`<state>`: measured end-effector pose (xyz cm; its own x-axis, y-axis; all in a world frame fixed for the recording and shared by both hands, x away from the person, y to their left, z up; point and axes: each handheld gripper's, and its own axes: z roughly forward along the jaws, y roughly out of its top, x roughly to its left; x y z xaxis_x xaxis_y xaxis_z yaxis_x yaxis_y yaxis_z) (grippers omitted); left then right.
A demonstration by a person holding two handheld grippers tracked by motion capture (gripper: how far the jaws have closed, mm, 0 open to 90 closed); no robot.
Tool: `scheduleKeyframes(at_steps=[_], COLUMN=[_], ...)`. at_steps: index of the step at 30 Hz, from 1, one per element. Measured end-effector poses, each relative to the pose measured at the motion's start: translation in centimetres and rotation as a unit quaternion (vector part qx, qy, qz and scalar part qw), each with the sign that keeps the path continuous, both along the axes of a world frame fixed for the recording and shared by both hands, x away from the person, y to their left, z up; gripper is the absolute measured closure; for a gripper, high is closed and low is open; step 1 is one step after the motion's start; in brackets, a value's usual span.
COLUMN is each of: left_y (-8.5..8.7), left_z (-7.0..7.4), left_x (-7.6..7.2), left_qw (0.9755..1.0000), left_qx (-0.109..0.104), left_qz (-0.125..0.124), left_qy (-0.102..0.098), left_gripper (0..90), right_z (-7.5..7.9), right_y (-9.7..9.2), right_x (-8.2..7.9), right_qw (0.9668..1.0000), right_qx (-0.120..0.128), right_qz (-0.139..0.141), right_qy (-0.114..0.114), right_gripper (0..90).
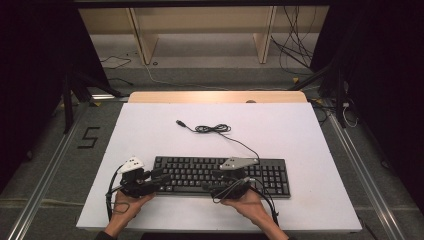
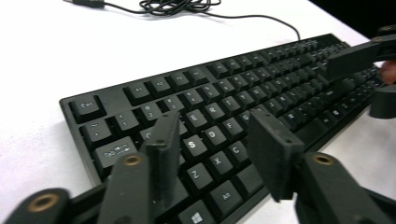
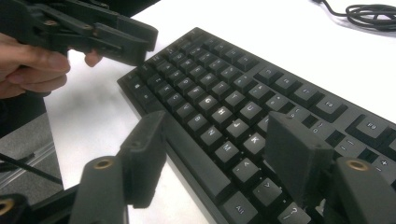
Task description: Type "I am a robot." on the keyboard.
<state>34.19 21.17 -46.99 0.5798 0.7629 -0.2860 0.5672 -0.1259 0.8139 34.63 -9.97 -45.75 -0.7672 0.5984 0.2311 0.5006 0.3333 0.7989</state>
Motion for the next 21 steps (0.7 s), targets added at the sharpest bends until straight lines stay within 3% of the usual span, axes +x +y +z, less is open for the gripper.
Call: scheduleKeyframes(at_steps=[3, 10, 21], left_y=[0.0, -0.04, -0.33], left_z=[0.1, 0.34, 0.44], left_x=[-0.19, -0.59, -0.91], left_qw=[1.0, 0.9997, 0.9995], left_qx=[-0.005, -0.018, -0.021], left_qz=[-0.005, -0.01, -0.016], left_qy=[-0.003, -0.014, -0.017], left_gripper=[47.7, 37.7, 32.3], right_z=[-0.03, -0.24, -0.63], right_y=[-0.01, 0.14, 0.63], right_x=[0.08, 0.19, 0.47], right_qw=[1.0, 0.9999, 0.9998], right_qx=[0.001, -0.011, -0.018], right_qz=[-0.001, -0.001, 0.002], right_qy=[0.001, 0.003, 0.003], right_gripper=[42.6, 58.5, 76.2])
